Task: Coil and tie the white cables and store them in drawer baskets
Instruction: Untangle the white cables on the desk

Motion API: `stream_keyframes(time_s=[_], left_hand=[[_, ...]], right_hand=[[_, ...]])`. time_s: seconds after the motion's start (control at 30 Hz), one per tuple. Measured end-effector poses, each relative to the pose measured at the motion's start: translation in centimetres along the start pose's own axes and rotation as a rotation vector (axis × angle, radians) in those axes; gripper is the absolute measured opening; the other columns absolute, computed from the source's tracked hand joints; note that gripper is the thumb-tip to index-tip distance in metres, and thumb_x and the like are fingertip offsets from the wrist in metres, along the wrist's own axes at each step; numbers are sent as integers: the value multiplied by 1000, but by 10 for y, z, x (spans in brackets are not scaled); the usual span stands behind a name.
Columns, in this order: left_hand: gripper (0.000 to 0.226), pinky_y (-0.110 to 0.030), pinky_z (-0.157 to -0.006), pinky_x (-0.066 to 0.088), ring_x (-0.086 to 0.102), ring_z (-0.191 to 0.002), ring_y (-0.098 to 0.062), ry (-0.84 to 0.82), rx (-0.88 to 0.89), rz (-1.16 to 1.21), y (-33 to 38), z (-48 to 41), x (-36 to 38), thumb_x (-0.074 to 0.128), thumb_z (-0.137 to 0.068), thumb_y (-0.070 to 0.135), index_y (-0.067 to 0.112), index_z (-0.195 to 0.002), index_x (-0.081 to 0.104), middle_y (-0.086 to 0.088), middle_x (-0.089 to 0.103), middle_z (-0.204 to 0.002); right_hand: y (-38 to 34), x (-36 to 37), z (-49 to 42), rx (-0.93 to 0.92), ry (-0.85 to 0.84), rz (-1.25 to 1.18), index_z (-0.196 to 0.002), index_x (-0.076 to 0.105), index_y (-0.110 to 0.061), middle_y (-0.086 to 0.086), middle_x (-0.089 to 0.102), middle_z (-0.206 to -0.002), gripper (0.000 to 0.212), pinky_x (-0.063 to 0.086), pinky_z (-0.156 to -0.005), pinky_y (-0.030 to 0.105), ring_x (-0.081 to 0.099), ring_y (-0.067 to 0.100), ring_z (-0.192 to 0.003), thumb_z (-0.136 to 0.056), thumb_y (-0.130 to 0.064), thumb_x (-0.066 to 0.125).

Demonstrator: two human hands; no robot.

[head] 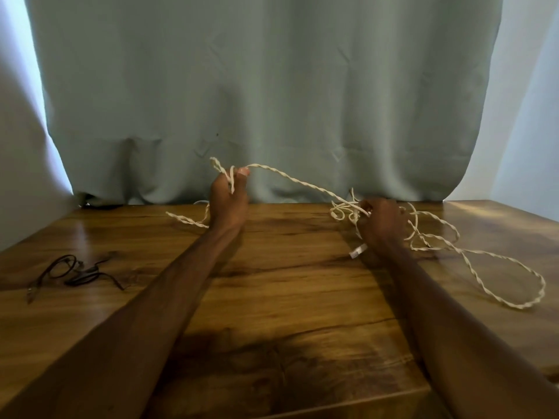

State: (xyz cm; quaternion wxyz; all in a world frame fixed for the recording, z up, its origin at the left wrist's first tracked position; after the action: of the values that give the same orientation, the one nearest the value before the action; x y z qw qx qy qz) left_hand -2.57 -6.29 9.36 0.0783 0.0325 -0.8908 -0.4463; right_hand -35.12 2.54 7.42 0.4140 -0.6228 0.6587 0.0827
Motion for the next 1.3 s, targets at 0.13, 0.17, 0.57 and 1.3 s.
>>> stream_keyframes(time_s=[0.13, 0.17, 0.57, 1.3], left_hand=[[32, -45, -65, 54, 60, -66, -29, 227, -104, 27, -15, -11, -25, 56, -97, 41, 15, -77, 56, -5, 57, -67], [33, -49, -68, 57, 64, -69, -32, 274, -126, 35, -18, -14, -32, 56, -96, 42, 13, -80, 57, -8, 59, -70], [32, -31, -55, 42, 54, -61, -20, 51, -180, -77, -26, -5, -4, 54, -102, 42, 16, -85, 57, -4, 57, -70], [13, -26, -56, 44, 58, -64, -15, -154, -361, -298, -37, 2, -18, 65, -92, 8, 8, -90, 79, -7, 69, -76]], right_hand=[[-11, -15, 2, -35, 110, -86, -96, 77, -24, 5, 74, -100, 23, 39, -102, 50, 60, 31, -111, -73, -23, 79], [-13, -17, 2, -49, 122, -79, -95, 78, -26, 6, 74, -99, 21, 39, -100, 49, 61, 30, -110, -74, -27, 80], [-49, -23, 14, -230, 122, -670, -79, 65, -9, 9, 60, -54, 45, 48, -49, 38, 60, 22, -47, -108, -40, 48], [-127, -29, 63, -672, 46, -536, -108, 64, -17, -8, 52, -56, 37, 44, -45, 43, 54, 14, -46, -109, -35, 32]])
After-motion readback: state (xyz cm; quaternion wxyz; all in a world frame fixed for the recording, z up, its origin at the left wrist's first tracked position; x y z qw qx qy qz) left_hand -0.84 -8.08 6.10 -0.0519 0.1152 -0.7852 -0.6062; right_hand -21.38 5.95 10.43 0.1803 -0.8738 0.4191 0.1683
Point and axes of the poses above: each hand's wrist, its own z-axis away from the middle knuckle, its own x-axis out of the palm, y = z × x, the point moved 7 cm from there along -z, towards the middle knuckle
